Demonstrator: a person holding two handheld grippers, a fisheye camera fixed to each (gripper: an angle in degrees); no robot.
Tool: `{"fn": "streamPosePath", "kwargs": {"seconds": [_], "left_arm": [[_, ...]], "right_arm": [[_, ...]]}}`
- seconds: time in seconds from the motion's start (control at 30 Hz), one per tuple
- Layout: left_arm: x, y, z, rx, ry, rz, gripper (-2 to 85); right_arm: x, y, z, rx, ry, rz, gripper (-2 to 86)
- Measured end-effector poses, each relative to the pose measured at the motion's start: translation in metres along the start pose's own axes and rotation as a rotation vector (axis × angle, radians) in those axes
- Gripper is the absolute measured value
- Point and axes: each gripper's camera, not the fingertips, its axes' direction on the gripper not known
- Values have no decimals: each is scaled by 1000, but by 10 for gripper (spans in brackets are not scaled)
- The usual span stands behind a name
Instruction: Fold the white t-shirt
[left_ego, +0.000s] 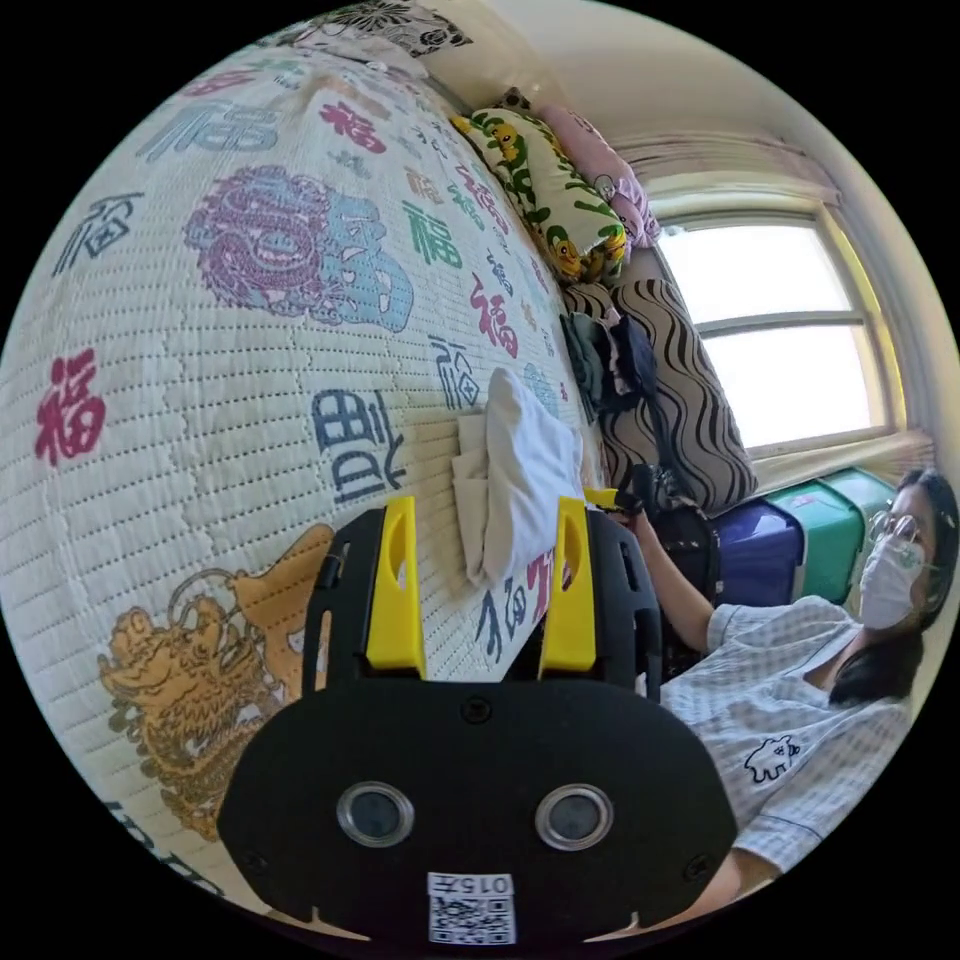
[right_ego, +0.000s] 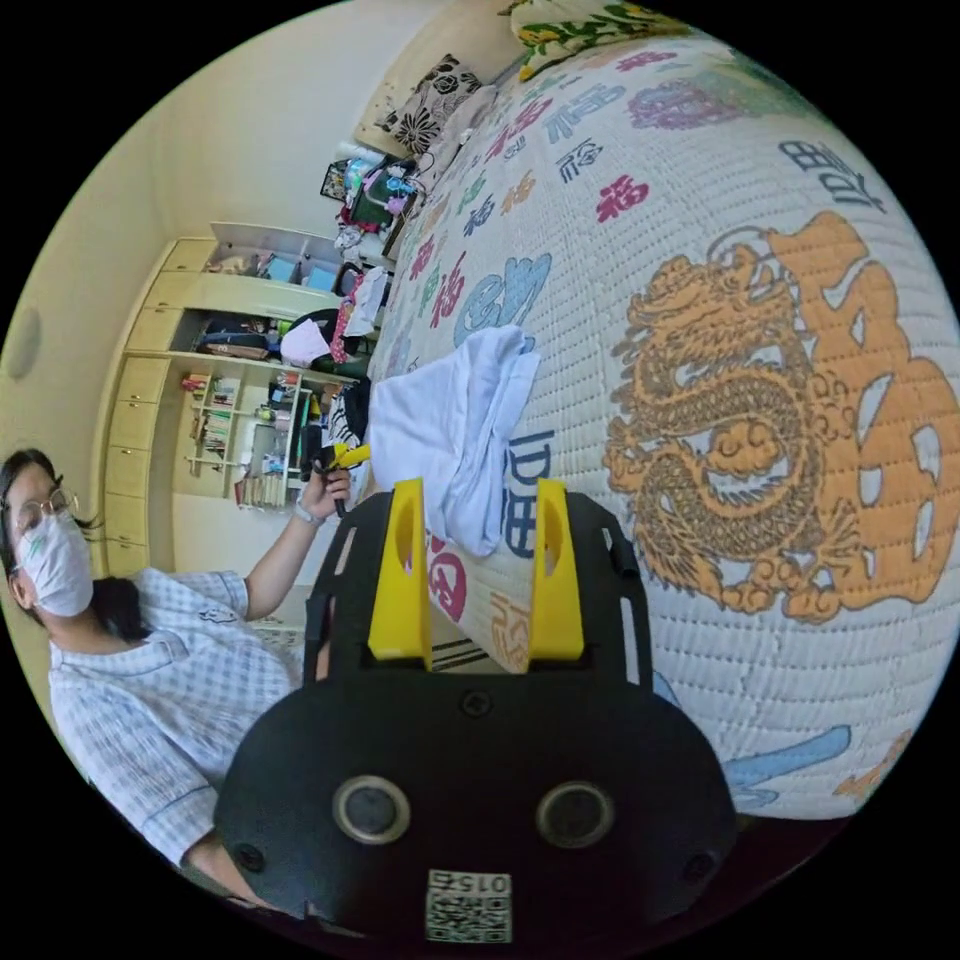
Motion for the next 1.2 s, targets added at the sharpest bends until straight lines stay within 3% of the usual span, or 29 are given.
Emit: {"fn": "streamPosePath", "kwargs": {"seconds": [0.43, 0.5, 0.67, 0.83, 0.97, 1.2], "left_arm": [[-37, -41, 79, -126, 156, -2, 140], [-36, -42, 92, -152, 164, -13, 124], [-18, -55, 128, -279, 178, -23, 80], [41, -84, 134, -309, 194, 65, 68], [119, -137, 164, -304, 218, 168, 68], [244, -221, 300, -325, 307, 218, 69]], "right_arm": [[72, -27, -1, -123, -213, -1, 130], [87, -31, 10, -157, -320, -10, 87], [92, -37, 26, -210, -353, -29, 52], [77, -26, -7, -179, -245, -96, 18], [66, -19, -72, -34, -228, -127, 8], [72, -40, -220, 33, -28, -57, 9]]}}
